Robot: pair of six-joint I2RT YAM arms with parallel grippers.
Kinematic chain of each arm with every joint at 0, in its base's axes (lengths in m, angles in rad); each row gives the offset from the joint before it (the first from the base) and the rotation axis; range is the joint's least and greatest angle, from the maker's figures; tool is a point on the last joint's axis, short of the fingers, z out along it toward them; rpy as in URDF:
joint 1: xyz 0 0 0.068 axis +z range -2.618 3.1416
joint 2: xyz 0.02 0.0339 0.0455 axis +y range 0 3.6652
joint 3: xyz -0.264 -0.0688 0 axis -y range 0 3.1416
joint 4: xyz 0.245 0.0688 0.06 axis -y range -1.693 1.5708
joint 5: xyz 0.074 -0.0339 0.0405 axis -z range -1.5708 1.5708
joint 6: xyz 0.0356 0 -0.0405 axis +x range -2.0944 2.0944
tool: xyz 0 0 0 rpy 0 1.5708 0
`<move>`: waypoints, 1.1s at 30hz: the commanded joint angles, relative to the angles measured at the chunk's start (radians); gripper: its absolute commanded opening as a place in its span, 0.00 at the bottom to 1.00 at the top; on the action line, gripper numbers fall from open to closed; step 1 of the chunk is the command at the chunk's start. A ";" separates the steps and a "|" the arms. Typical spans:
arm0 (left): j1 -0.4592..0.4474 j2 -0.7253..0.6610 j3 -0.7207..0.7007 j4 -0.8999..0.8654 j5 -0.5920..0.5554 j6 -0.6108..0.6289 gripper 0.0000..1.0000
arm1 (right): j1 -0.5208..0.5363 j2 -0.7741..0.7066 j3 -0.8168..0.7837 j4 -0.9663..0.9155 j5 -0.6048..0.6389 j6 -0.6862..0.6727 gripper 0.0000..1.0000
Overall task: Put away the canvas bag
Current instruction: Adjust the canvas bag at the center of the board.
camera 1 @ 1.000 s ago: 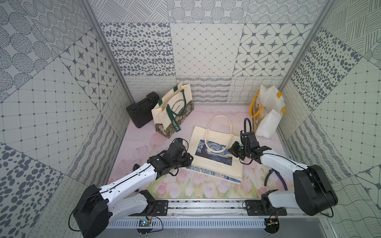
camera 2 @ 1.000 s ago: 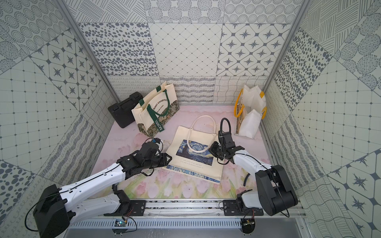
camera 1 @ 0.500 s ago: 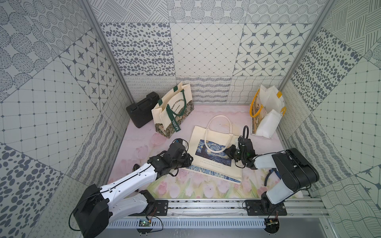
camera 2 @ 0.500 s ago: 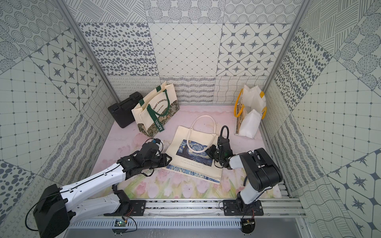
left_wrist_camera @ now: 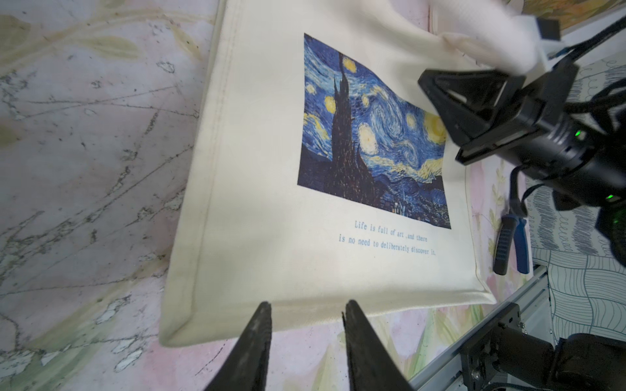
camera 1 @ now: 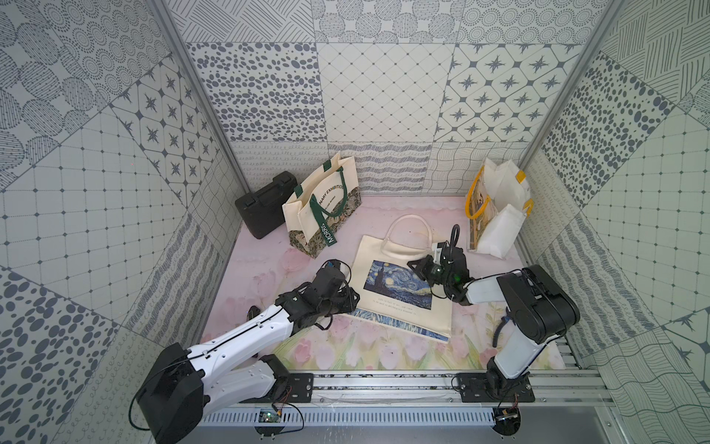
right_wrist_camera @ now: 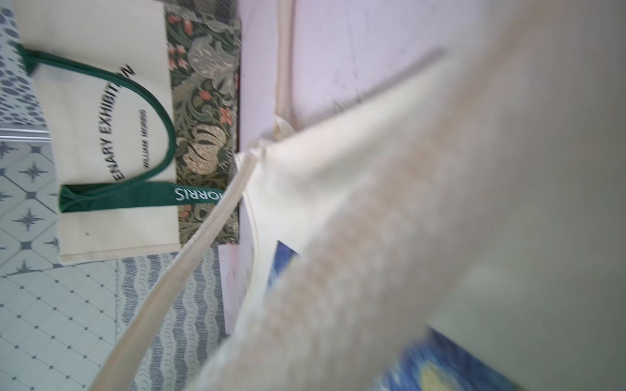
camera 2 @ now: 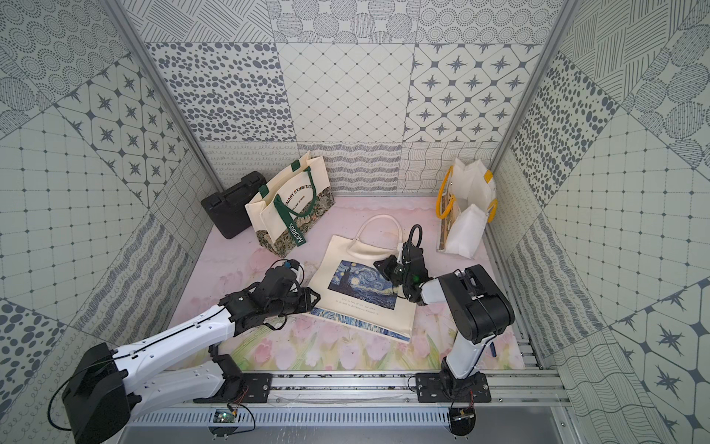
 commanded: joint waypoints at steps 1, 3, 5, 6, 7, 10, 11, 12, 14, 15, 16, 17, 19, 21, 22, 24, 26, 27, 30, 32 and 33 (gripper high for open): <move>-0.001 0.004 0.013 0.020 0.000 0.008 0.38 | -0.069 -0.094 0.202 -0.126 -0.016 -0.041 0.00; -0.001 0.003 0.020 0.012 -0.004 0.013 0.38 | -0.101 -0.101 0.318 -0.241 -0.025 -0.084 0.00; -0.001 0.001 0.023 0.007 -0.010 0.018 0.39 | -0.122 -0.097 0.389 -0.321 -0.050 -0.108 0.00; -0.001 -0.001 0.025 0.003 -0.014 0.020 0.39 | -0.129 -0.098 0.402 -0.344 -0.066 -0.116 0.00; 0.000 -0.003 0.024 0.005 -0.018 0.024 0.39 | -0.131 -0.105 0.399 -0.368 -0.076 -0.123 0.00; 0.001 0.003 0.019 0.022 -0.027 0.046 0.42 | -0.130 -0.158 0.332 -0.452 -0.080 -0.161 0.00; 0.004 0.011 0.019 0.043 -0.011 0.063 0.44 | -0.131 -0.183 0.298 -0.481 -0.073 -0.175 0.00; 0.010 0.027 0.021 0.066 0.026 0.085 0.44 | -0.131 -0.214 0.261 -0.521 -0.065 -0.196 0.00; 0.027 0.078 0.047 0.085 0.085 0.105 0.44 | -0.115 -0.280 0.198 -0.612 -0.037 -0.245 0.00; 0.028 0.113 0.070 0.084 0.105 0.118 0.44 | -0.090 -0.316 0.172 -0.659 -0.016 -0.284 0.00; 0.029 0.148 0.089 0.086 0.127 0.129 0.44 | -0.060 -0.342 0.159 -0.706 0.008 -0.320 0.00; 0.027 0.188 0.112 0.090 0.149 0.135 0.44 | -0.015 -0.365 0.149 -0.764 0.044 -0.356 0.00; 0.024 0.269 0.145 0.108 0.188 0.123 0.42 | 0.068 -0.387 0.130 -0.831 0.083 -0.388 0.00; 0.012 0.330 0.159 0.138 0.205 0.095 0.40 | 0.116 -0.386 0.091 -0.828 0.076 -0.352 0.00; -0.001 0.356 0.161 0.155 0.209 0.084 0.40 | 0.132 -0.383 0.066 -0.813 0.068 -0.318 0.00; -0.034 0.389 0.164 0.177 0.193 0.067 0.40 | 0.163 -0.374 0.016 -0.759 0.056 -0.253 0.00; -0.067 0.422 0.164 0.184 0.170 0.042 0.40 | 0.198 -0.358 -0.030 -0.705 0.061 -0.198 0.00; -0.078 0.440 0.162 0.190 0.161 0.019 0.39 | 0.216 -0.342 -0.045 -0.685 0.061 -0.176 0.00; -0.097 0.496 0.147 0.241 0.171 -0.055 0.39 | 0.287 -0.292 -0.055 -0.661 0.081 -0.152 0.00; -0.108 0.527 0.135 0.288 0.175 -0.098 0.38 | 0.330 -0.255 -0.050 -0.653 0.099 -0.144 0.00; -0.111 0.542 0.132 0.310 0.174 -0.119 0.38 | 0.348 -0.235 -0.043 -0.658 0.103 -0.137 0.00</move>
